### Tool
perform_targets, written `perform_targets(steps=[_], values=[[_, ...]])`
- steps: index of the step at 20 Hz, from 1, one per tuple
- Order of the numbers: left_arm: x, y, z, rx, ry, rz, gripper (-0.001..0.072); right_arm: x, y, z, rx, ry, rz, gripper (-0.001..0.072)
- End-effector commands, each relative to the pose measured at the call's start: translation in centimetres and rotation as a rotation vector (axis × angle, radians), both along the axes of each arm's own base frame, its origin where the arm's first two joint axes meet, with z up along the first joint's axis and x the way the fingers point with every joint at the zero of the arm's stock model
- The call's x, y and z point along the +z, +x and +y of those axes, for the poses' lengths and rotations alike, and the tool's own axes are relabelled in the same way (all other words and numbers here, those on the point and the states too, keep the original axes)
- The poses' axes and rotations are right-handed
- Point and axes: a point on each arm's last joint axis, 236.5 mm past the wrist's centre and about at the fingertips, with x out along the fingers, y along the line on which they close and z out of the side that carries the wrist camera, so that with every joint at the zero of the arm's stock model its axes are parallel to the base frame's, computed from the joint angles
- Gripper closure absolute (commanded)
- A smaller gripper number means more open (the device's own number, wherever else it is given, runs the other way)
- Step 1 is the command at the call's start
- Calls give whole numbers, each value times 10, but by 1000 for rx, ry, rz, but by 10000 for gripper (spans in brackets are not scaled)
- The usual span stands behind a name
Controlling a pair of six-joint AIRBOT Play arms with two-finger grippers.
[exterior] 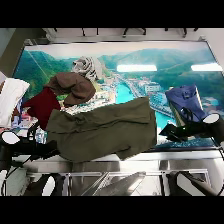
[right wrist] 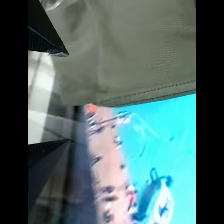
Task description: Fold the shirts.
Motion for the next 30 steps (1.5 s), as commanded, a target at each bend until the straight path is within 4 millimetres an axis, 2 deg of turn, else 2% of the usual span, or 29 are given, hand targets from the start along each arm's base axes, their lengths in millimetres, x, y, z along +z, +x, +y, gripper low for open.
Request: perform_targets(steps=[1,6,7,9,12,16,19,22,23,24,26,28,30], values=[[-2,-3,-2,-6,-10,27,690,-16,17,11,-63,62,-42,129],[14,9,3,-14,1,-8,690,-48,11,36,-3,65,39,136],[19,14,4,-15,7,-26,690,-49,11,41,15,64,38,206],[28,23,9,-17,26,-59,690,-42,9,44,53,72,31,681],[29,19,16,-32,54,-46,690,-16,-6,22,118,-4,16,681],[32,4,21,-42,98,-43,690,37,-51,-11,127,-202,-1,682],[26,-28,9,-40,82,-12,691,76,-70,-8,89,-255,-109,682],[20,-57,-1,-27,67,43,690,95,-105,-4,112,-262,-58,682],[21,-58,-1,-7,72,41,690,99,-110,-7,123,-280,-43,682],[22,-53,0,14,77,32,691,104,-107,-12,120,-303,-55,682],[26,-39,3,22,72,30,691,113,-84,-19,92,-327,-113,682],[30,-9,2,41,37,-6,691,110,-58,-23,78,-315,-135,682],[34,29,10,55,32,-48,691,94,-41,-25,76,-292,-91,682]])
